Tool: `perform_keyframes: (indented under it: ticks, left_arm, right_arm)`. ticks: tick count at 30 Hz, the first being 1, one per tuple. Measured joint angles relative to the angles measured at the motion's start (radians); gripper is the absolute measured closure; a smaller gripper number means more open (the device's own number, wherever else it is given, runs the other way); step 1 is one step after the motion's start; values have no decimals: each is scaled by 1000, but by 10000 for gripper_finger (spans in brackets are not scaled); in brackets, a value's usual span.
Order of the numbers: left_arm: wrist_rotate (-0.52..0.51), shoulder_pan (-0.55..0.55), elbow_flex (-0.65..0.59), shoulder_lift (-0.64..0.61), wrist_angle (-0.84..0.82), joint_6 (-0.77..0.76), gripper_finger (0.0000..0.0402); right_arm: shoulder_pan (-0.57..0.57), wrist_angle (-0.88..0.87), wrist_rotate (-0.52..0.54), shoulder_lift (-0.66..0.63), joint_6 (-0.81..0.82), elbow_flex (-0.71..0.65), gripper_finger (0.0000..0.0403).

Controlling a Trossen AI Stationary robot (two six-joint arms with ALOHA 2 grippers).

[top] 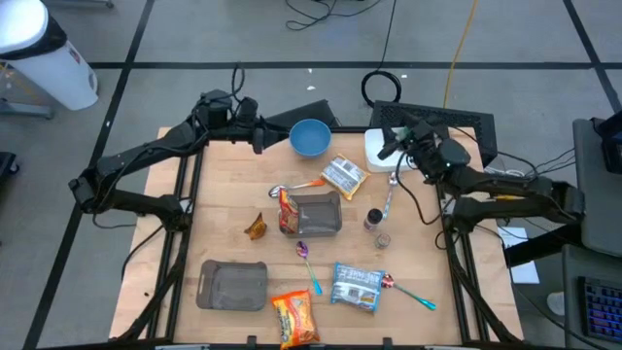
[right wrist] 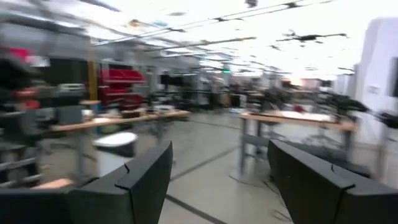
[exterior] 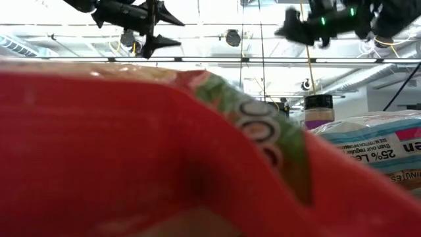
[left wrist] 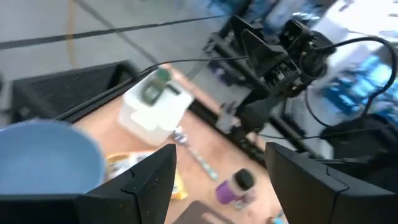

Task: Pick & Place Food Item
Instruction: Put the left blue spoon into the bottom black bin

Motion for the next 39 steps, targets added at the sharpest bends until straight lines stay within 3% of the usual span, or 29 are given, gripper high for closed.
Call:
perform_keyframes:
  ticks: [7,13,19,26,31,39]
  left_arm:
    - [55,-1,114,-38,-67,125,151]
    - [56,-3,271,-99,-306,278,151]
    - [35,-34,423,-168,-606,343,151]
    - [-156,-148,506,-303,-909,318,151]
    - [-255,-248,506,-389,-1053,173,151]
    - [-443,-402,506,-415,-1255,-48,151]
  right_arm:
    - [161,-310,-2,78,-78,334,147]
    - [246,-335,-2,164,30,500,147]
    - [295,-261,-2,222,135,522,150]
    - [299,-107,-6,290,296,491,151]
    - [299,-106,-226,347,389,491,151]
    - [323,-139,-427,418,547,490,152]
